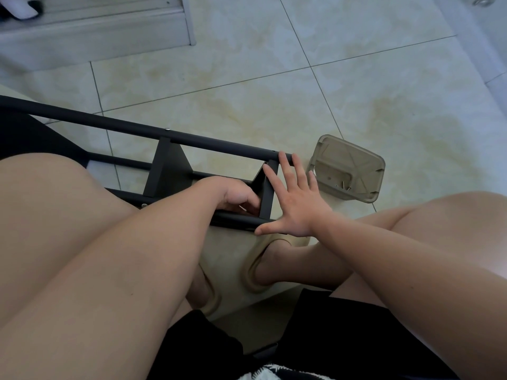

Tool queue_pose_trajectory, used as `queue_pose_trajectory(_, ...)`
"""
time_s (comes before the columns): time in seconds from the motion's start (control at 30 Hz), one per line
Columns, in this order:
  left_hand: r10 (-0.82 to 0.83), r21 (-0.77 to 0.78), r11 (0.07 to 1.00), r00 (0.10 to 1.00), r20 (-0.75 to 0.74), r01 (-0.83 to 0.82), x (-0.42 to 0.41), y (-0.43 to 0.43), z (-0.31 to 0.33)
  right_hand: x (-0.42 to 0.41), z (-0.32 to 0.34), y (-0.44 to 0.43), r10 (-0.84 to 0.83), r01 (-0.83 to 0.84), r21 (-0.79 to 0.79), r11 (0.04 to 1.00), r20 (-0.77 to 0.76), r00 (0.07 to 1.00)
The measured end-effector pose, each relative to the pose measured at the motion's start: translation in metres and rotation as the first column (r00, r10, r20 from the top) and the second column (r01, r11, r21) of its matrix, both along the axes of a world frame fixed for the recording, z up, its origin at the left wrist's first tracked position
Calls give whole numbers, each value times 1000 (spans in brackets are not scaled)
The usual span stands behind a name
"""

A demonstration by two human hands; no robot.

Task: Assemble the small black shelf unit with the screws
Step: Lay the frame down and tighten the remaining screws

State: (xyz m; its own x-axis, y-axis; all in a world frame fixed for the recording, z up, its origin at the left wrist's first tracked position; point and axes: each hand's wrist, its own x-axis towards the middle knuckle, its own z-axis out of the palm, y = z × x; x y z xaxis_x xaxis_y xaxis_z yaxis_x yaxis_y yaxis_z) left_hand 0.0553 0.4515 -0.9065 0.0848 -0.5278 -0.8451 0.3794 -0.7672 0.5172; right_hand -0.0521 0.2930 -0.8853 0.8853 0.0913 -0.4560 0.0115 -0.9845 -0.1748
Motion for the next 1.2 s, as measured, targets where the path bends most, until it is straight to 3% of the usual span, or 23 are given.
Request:
queue_pose_trajectory(0.17,-77,69,995,996,41,75,0,-1,1,0,0,0,1,-1,-6,1000,-3,1000)
queue_pose_trajectory(0.43,-31,-3,1000,1000,-6,31,1,1,1,-1,0,0,5,-5,-6,1000,8,1000)
queue_pose_trajectory(0.63,-109,88,991,992,60,103,0,0,0,0,1,0,5,-5,-16,1000,-3,1000)
queue_pose_trajectory(0.8,-103,75,993,989,107,95,0,-1,-1,0,1,0,0,0,-6,1000,-9,1000)
queue_pose_trajectory(1.03,-18,-23,1000,999,-42,17,-1,0,-1,1,1,0,1,-1,-5,1000,-3,1000)
queue_pose_trajectory(1.2,-71,70,995,996,48,67,0,-2,-1,0,0,0,-1,1,-4,1000,-2,1000)
